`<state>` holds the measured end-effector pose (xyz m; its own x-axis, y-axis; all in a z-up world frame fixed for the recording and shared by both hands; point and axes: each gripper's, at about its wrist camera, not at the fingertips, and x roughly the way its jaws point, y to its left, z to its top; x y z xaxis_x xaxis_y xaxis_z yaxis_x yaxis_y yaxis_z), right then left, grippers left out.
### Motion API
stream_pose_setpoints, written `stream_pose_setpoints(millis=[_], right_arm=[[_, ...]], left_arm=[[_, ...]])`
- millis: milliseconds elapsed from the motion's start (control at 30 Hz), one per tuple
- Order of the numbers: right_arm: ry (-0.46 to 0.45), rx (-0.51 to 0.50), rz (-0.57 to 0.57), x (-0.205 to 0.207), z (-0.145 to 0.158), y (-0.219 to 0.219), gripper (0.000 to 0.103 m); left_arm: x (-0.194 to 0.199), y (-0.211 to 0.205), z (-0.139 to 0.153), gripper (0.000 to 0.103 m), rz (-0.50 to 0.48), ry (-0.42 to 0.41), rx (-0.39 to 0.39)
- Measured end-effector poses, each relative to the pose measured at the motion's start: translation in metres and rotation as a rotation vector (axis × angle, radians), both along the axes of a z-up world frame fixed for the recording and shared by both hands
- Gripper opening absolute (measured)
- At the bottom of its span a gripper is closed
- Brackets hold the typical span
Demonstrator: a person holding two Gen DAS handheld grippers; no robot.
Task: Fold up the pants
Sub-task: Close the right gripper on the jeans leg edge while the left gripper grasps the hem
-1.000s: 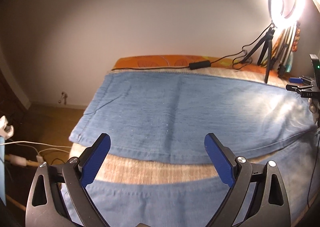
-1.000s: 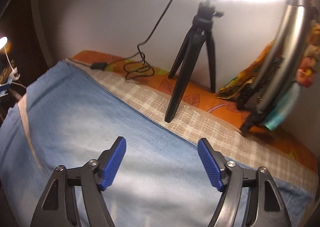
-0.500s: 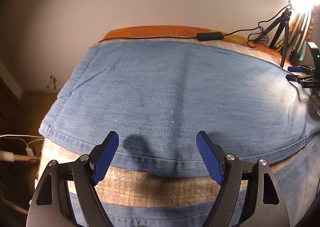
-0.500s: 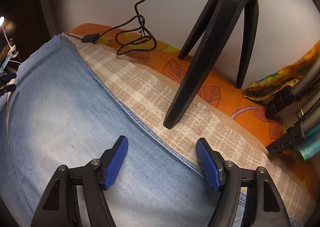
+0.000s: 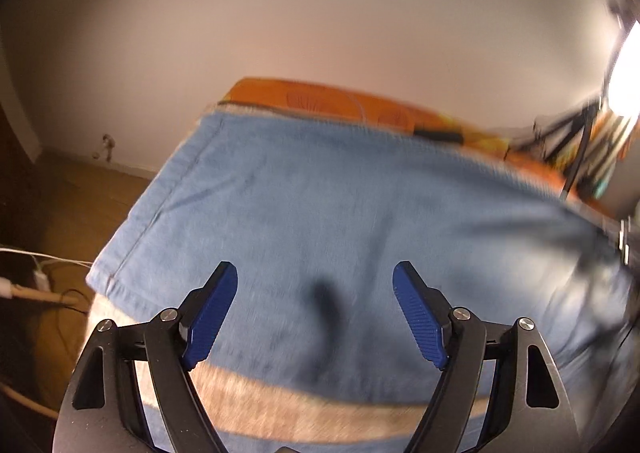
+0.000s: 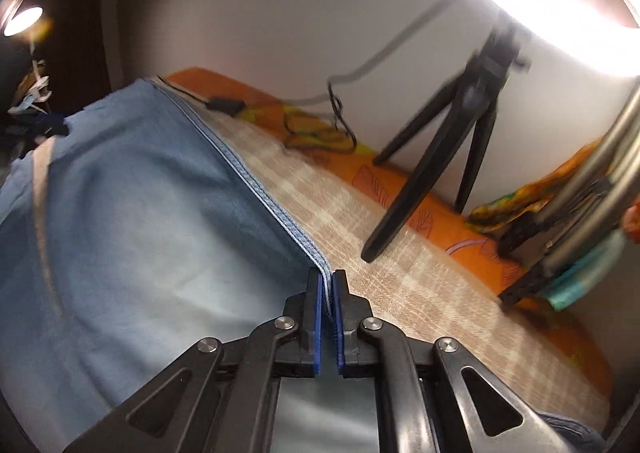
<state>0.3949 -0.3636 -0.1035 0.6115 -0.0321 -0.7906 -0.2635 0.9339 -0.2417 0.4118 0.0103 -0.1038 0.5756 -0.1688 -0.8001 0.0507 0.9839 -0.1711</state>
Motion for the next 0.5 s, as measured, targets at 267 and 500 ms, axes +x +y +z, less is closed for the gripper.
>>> stream_pose_setpoints(millis=[267,500], right_arm=[[-0.064,-0.127,0.135,-0.095,0.009,0.061,0.002],[-0.03,-0.158,0.203,-0.126,-0.01,0.082,0.002]], left_arm=[[0.05,-0.017,0.016,0.08,0.031,0.035,-0.108],[0.084,-0.072,0.002,0.08,-0.019,0.124,0.004]])
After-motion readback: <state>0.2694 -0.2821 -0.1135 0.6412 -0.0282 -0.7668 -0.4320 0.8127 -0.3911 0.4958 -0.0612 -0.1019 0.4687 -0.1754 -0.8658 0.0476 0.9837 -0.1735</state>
